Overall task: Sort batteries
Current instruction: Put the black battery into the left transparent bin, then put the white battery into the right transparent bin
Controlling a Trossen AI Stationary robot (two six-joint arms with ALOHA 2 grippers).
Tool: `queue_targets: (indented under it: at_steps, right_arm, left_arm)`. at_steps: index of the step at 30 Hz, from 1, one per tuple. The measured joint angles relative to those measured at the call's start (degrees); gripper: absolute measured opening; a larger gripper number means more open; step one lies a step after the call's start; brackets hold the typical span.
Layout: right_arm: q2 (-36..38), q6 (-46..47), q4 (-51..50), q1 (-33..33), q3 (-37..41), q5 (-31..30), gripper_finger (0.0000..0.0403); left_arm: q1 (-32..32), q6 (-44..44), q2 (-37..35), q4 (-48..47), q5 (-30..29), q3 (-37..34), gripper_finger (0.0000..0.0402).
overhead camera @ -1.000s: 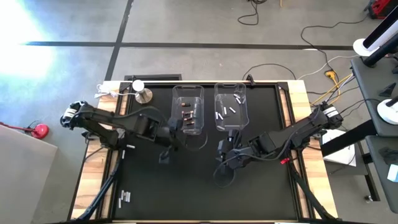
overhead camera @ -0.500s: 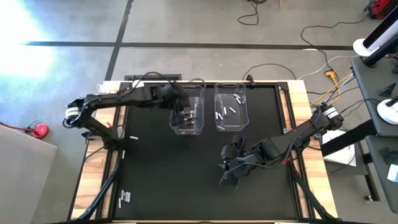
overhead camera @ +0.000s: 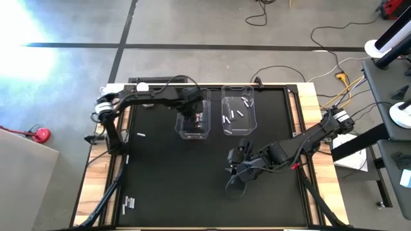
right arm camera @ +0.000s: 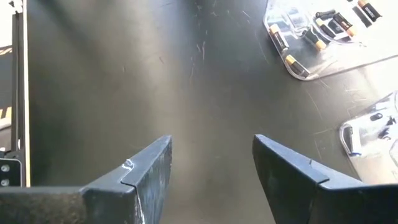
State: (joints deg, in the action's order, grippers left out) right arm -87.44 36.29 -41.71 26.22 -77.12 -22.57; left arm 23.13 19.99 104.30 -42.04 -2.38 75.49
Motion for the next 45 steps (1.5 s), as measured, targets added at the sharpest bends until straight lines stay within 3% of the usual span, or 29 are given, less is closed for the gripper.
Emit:
queue_targets:
  at_steps: [17,26,31,36,41,45]
  right_arm:
    - [0.0,-1.7,-0.1,-0.3,3.1,0.1,0.0215]
    - [0.0,-1.3,-0.1,-1.0,2.9,5.2,0.0215]
    - [0.0,2.8,0.0,-1.5,2.5,5.0,0.0215]
    - [0.0,5.0,-0.8,-1.4,2.5,8.7,0.0215]
    - [0.0,7.8,-4.1,-1.4,2.5,10.1,0.0215]
    - [0.0,8.2,-5.8,-1.4,2.5,10.1,0.0215]
  left_arm:
    - [1.5,-2.0,18.2,-11.5,5.4,16.4,0.0018]
    - [1.5,-2.6,21.0,-18.1,4.4,22.0,0.0086]
    - [1.2,-2.0,17.4,-23.3,2.9,26.7,0.0131]
    - [1.0,1.4,9.9,-36.8,0.7,28.7,0.0147]
    - [1.1,1.8,-0.8,-46.5,-9.5,26.5,0.0142]
    - [1.1,2.2,-9.2,-47.9,-11.2,21.7,0.0139]
